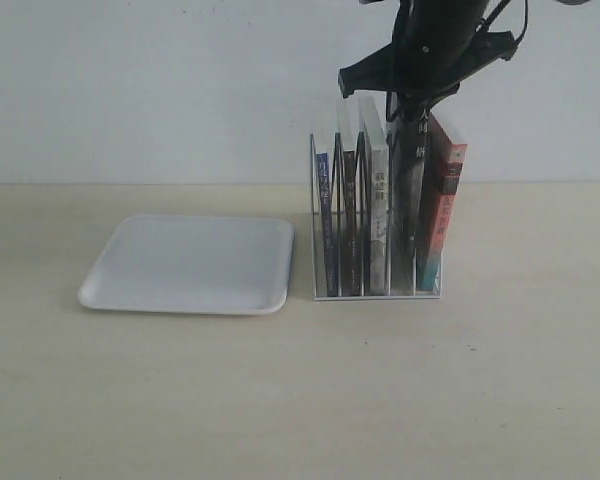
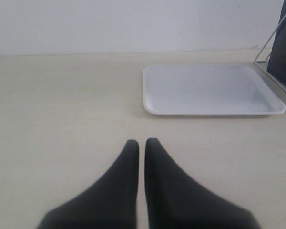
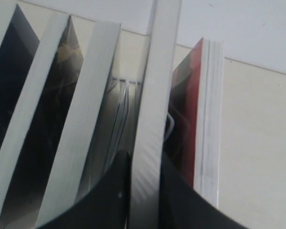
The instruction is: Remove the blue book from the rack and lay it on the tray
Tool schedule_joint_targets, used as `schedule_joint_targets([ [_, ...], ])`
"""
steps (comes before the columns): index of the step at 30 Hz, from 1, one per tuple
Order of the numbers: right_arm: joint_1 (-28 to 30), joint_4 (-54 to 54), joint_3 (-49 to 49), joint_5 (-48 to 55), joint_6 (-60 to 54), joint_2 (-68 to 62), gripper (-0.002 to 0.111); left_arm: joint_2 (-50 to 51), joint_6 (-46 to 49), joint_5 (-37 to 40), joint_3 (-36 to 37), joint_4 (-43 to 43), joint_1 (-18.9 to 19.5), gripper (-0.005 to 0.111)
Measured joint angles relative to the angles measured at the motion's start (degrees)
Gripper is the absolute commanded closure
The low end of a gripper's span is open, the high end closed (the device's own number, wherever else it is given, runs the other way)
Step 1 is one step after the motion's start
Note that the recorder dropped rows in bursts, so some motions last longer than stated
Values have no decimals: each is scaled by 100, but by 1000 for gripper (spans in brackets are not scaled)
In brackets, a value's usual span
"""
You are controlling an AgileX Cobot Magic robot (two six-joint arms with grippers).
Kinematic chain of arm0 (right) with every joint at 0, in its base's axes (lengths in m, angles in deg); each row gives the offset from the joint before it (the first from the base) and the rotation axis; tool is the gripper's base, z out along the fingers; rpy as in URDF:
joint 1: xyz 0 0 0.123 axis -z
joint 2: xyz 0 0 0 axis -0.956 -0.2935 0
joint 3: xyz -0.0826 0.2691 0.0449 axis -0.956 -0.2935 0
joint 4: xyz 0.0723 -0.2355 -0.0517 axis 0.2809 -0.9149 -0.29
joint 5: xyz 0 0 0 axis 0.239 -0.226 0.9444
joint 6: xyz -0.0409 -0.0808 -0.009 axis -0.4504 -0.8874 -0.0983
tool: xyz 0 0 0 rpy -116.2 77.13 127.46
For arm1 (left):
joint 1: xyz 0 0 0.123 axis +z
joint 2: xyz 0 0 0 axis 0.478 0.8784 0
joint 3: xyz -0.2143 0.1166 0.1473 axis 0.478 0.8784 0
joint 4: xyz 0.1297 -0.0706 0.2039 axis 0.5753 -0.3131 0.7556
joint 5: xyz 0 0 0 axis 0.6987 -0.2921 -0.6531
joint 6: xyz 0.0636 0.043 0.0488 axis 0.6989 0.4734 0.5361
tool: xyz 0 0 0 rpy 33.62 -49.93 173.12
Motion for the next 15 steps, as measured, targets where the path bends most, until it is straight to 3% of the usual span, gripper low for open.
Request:
schedule_joint_targets([
  [11, 0, 40, 0, -95, 99, -315, 107, 0, 0, 0, 0, 0, 0, 103],
  [15, 0, 40, 0, -95, 126, -328, 89, 0, 0, 0, 0, 0, 0, 103],
])
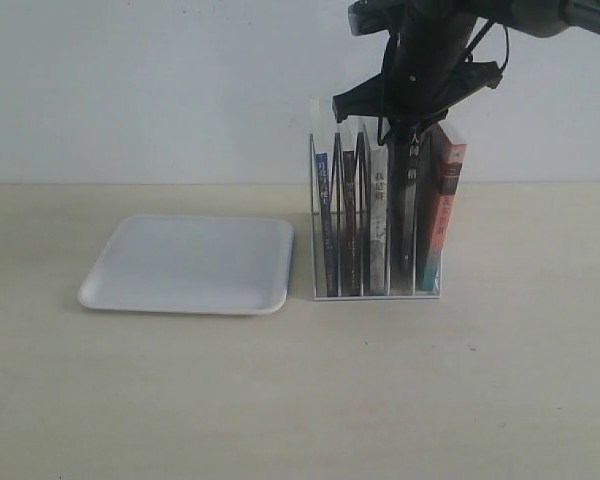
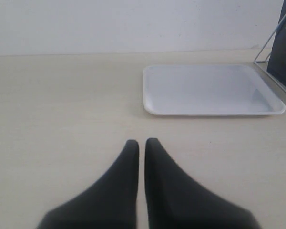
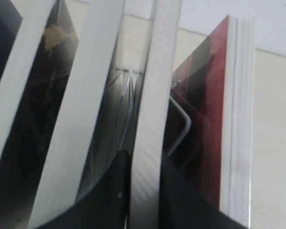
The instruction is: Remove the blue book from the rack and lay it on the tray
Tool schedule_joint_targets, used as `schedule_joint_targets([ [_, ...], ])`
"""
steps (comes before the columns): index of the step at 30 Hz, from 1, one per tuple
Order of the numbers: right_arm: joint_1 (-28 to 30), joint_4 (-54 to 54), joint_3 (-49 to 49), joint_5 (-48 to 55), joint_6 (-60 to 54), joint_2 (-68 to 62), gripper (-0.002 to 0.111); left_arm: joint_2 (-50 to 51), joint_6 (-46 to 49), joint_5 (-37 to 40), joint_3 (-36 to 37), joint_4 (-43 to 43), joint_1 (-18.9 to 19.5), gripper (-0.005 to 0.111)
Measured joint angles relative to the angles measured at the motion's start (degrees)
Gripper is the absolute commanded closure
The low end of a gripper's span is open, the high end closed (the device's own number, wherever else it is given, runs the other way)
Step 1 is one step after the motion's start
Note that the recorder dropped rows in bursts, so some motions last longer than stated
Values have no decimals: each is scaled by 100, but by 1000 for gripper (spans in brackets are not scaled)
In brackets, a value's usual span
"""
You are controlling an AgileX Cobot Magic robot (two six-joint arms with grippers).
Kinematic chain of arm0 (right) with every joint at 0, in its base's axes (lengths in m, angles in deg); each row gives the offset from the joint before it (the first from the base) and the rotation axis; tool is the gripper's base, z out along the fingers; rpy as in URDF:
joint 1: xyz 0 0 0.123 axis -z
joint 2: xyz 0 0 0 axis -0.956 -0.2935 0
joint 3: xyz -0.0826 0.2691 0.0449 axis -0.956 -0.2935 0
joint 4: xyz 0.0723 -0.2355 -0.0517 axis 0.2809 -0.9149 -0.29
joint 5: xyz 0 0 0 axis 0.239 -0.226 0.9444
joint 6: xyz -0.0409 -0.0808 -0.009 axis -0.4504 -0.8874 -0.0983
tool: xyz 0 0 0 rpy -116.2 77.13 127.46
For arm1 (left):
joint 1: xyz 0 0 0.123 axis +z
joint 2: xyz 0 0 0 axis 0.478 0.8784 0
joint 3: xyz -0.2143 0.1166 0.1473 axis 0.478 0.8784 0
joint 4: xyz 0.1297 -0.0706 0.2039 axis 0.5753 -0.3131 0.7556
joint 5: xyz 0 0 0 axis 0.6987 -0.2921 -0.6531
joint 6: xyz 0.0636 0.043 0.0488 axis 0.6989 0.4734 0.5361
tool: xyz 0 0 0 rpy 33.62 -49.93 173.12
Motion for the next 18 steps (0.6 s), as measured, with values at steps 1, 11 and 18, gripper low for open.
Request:
schedule_joint_targets([
  [1, 0, 0, 0, 11, 0, 0, 79, 0, 0, 0, 0, 0, 0, 103],
  [11, 0, -21, 0, 61, 14, 23, 75, 0, 0, 0, 0, 0, 0, 103],
  [18, 0, 68, 0, 289, 14, 475, 87, 0, 0, 0, 0, 0, 0, 103],
])
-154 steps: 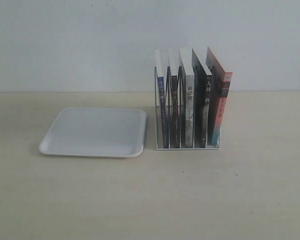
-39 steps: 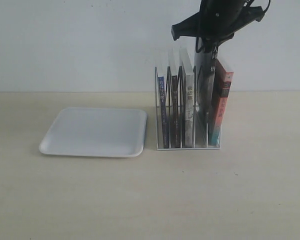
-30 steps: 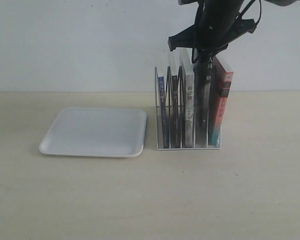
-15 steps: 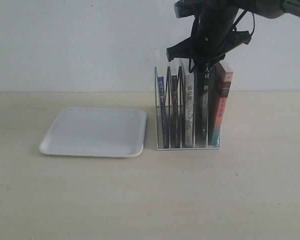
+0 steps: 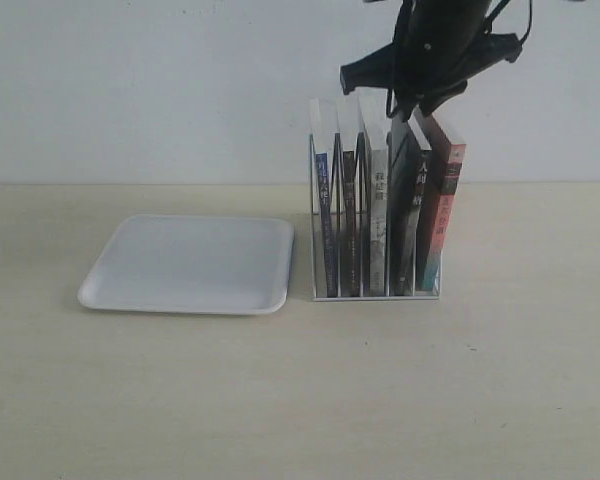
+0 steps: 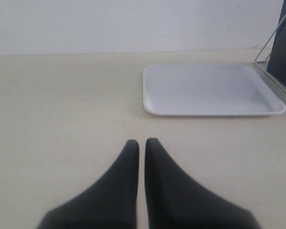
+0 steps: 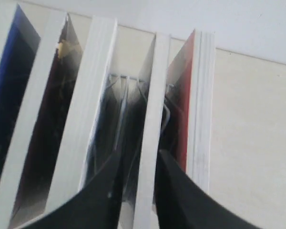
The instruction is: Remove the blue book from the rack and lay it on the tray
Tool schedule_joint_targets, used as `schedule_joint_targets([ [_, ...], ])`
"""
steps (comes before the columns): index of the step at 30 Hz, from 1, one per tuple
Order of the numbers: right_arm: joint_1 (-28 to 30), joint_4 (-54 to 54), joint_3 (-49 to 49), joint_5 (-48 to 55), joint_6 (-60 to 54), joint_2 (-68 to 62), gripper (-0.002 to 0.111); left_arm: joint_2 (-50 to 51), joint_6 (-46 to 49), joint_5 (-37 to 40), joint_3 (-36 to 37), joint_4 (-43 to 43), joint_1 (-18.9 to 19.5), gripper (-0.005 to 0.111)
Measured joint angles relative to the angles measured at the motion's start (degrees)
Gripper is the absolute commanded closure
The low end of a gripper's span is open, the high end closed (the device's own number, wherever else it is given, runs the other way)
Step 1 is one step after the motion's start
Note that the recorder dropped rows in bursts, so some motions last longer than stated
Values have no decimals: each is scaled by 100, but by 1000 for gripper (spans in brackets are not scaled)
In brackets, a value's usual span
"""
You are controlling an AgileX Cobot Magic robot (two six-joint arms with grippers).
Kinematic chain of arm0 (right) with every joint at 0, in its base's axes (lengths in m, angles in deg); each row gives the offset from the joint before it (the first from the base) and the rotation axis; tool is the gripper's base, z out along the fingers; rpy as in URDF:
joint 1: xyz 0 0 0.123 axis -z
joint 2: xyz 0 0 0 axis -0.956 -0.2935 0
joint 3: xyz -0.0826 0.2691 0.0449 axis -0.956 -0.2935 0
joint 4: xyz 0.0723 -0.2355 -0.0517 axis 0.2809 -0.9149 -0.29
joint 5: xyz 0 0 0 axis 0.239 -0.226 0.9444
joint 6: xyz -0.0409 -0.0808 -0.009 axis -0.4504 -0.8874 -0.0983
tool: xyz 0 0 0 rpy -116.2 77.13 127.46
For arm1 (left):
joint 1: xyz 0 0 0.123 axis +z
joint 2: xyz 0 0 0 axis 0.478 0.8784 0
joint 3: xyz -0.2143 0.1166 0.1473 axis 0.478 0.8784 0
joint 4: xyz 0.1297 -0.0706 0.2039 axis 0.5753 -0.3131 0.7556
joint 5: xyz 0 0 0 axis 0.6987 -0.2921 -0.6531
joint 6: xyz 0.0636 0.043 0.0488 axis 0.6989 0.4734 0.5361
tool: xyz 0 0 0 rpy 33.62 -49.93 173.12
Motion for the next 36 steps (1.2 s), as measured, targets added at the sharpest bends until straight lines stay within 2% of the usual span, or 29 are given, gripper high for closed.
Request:
schedule_joint_targets([
  [6, 0, 429, 46, 28, 0, 271, 84, 0, 0, 0, 0, 0, 0, 103],
  [11, 0, 954, 46, 42, -158, 260, 52, 0, 0, 0, 0, 0, 0, 103],
  [16, 0, 1133, 46, 42, -253, 260, 56, 0, 0, 0, 0, 0, 0, 103],
  [36, 0, 1028, 46, 149, -221, -259, 56, 0, 0, 0, 0, 0, 0, 103],
])
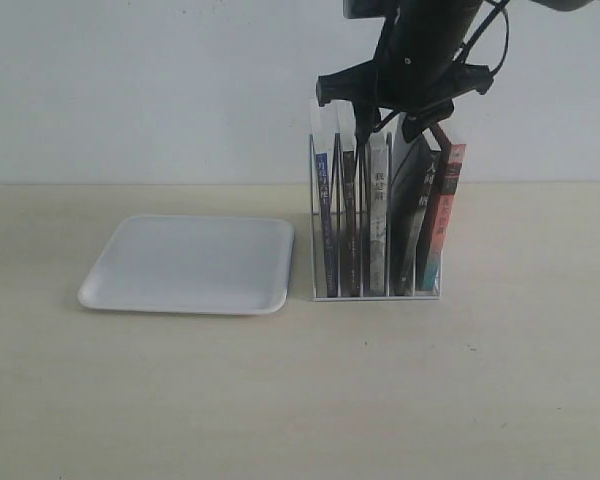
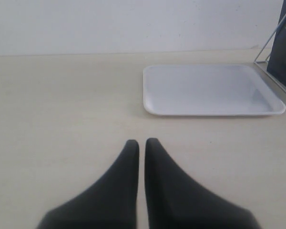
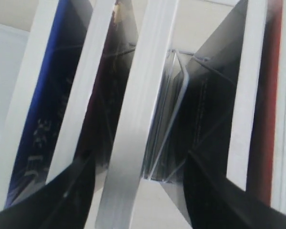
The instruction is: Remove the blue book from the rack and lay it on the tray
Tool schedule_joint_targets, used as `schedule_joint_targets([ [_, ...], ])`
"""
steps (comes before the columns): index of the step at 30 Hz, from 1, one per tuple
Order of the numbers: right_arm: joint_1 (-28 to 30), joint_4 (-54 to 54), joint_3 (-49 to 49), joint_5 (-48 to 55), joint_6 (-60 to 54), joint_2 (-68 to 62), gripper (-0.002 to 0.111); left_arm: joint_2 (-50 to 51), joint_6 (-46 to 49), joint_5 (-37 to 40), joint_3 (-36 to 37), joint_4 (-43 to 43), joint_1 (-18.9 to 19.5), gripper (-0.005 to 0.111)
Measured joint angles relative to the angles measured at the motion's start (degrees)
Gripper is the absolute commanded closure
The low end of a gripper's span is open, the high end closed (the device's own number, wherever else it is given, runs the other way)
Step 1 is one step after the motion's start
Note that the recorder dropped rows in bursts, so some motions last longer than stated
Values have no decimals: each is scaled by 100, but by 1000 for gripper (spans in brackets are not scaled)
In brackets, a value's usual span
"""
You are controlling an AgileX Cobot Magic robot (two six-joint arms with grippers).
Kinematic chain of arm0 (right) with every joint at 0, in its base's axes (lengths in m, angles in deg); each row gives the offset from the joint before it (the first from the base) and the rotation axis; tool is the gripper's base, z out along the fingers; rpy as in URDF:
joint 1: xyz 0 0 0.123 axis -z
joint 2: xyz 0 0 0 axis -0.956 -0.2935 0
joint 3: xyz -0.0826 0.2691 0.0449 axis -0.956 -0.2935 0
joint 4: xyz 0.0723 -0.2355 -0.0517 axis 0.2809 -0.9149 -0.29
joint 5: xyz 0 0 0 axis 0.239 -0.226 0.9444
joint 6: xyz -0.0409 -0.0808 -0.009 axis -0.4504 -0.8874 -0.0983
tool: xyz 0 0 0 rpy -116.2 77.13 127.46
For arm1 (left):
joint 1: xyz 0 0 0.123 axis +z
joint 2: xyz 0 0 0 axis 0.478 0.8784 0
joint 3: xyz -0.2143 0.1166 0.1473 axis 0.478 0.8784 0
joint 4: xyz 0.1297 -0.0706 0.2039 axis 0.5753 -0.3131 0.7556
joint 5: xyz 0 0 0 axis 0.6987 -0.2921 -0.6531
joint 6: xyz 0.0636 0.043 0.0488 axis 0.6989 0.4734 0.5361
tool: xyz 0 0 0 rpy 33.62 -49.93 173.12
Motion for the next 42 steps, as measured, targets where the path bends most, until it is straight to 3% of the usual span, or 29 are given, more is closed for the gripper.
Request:
schedule_joint_targets([
  [10, 0, -99, 0, -182, 246, -292, 59, 0, 0, 0, 0, 0, 0, 103],
  [15, 0, -125, 0, -270, 332, -292, 87, 0, 0, 0, 0, 0, 0, 103],
  [21, 0, -148, 0, -270, 354, -305, 109, 0, 0, 0, 0, 0, 0, 103],
  [42, 0, -285, 298, 214, 229, 99, 109, 0, 0, 0, 0, 0, 0, 103],
])
